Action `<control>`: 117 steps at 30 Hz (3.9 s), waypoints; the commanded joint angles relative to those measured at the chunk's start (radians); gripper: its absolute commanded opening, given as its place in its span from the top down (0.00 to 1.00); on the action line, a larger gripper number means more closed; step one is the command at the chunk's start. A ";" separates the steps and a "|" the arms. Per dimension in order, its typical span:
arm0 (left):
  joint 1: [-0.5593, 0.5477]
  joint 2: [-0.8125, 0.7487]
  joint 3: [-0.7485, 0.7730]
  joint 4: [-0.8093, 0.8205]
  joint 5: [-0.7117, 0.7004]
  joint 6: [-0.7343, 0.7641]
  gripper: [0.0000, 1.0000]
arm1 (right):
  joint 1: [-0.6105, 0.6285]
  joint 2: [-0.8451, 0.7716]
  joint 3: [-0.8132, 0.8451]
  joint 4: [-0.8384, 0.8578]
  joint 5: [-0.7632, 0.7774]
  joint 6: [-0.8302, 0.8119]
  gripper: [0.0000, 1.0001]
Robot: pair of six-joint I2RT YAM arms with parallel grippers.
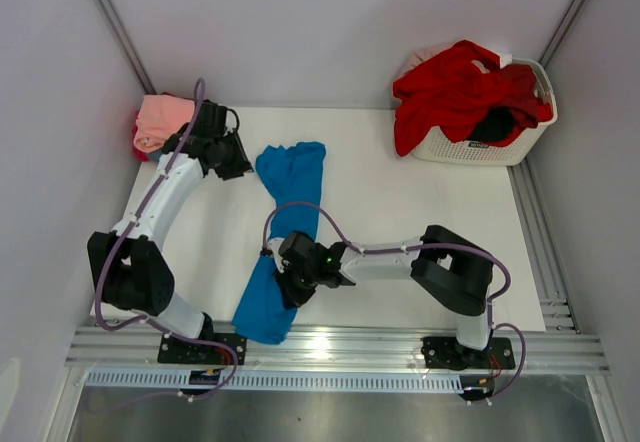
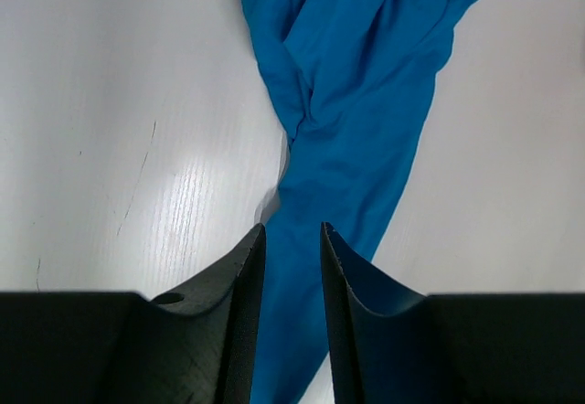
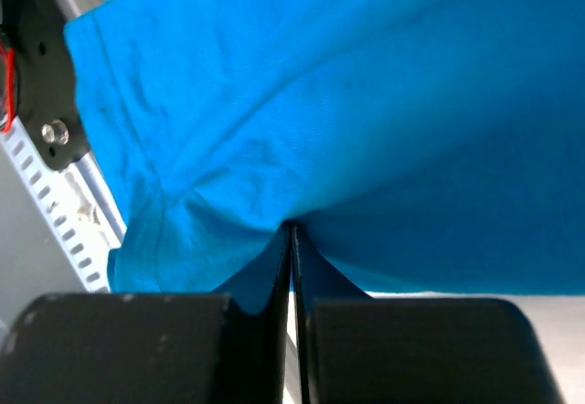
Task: Fold and stack the t-shirts
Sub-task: Rotate the tshirt 90 degrees, then grab the bottom of the folded rectangular tshirt with both arms
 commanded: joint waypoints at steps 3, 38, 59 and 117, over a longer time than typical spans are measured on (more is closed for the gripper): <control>-0.004 0.019 -0.009 0.004 -0.024 0.009 0.66 | 0.006 0.033 -0.025 -0.116 0.273 0.021 1.00; -0.151 -0.246 -0.258 0.060 0.018 -0.053 0.63 | -0.150 -0.649 -0.327 -0.165 0.393 -0.014 0.43; -0.569 -0.615 -1.067 0.486 0.230 -0.480 0.61 | -0.158 -0.895 -0.722 0.065 0.330 0.360 0.22; -0.698 -0.662 -0.945 0.237 0.534 -0.390 1.00 | -0.122 -0.772 -0.478 -0.228 0.060 0.563 1.00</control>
